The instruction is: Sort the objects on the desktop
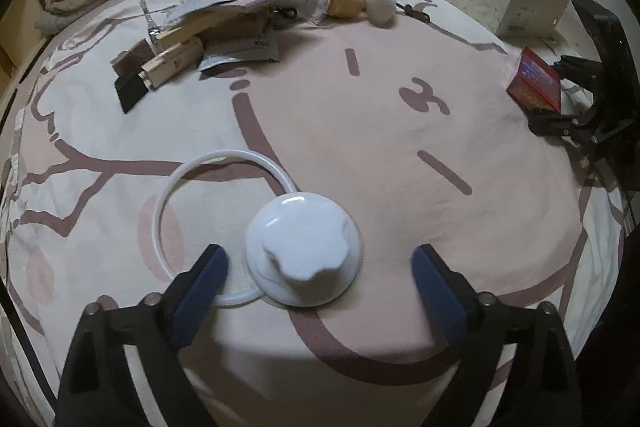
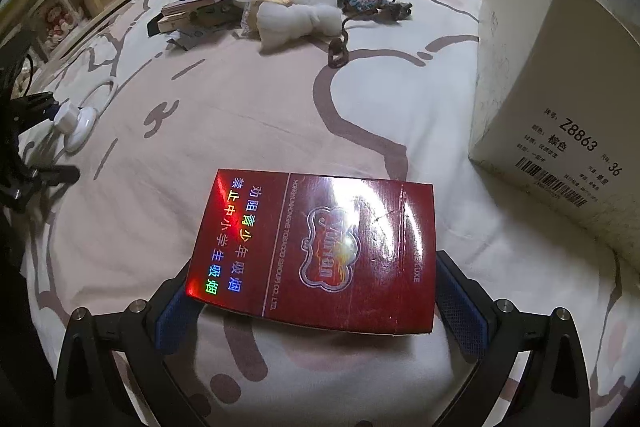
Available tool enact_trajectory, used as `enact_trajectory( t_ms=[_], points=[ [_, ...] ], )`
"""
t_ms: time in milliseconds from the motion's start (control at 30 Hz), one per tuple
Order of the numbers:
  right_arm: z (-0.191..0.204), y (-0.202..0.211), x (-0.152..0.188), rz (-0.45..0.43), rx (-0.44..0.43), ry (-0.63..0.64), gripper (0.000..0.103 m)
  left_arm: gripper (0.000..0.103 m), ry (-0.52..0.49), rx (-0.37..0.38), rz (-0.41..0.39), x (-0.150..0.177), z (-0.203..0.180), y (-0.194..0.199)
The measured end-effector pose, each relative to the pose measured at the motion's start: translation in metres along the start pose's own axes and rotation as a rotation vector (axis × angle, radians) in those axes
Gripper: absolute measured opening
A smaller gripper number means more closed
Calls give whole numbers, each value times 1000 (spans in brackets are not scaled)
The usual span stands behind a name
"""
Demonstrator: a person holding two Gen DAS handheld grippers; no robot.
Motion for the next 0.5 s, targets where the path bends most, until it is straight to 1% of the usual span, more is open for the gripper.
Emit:
enact_trajectory(
  t_ms=[133,233,300,333,400,500],
  points=[
    [0,0,-1,1,-7,9,103,97,8,13,8,-1,0,1],
    [0,1,-1,9,-14,13,103,91,39,31,8,-3,4,4],
    [0,1,-2,18,-17,9,103,81,73,49,4,-5,7,7],
    [0,1,-3,21,-17,7,103,79,87,56,5,-7,8,8],
    [0,2,-4,30,-14,4,103,73,105,66,4,-8,10,10],
    [3,5,-7,28,-29,3,103,69,88,59,5,-8,11,11]
  ],
)
Point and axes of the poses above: each gripper's, at about its wrist camera, not at the fingertips, and y roughly against the way its jaws point, z to its left, x to its underside, the point moved 6 cm from there along -y, roughly the way its jaws point, and after that the axes turned 8 degrees about y, right-handed, at the moved point
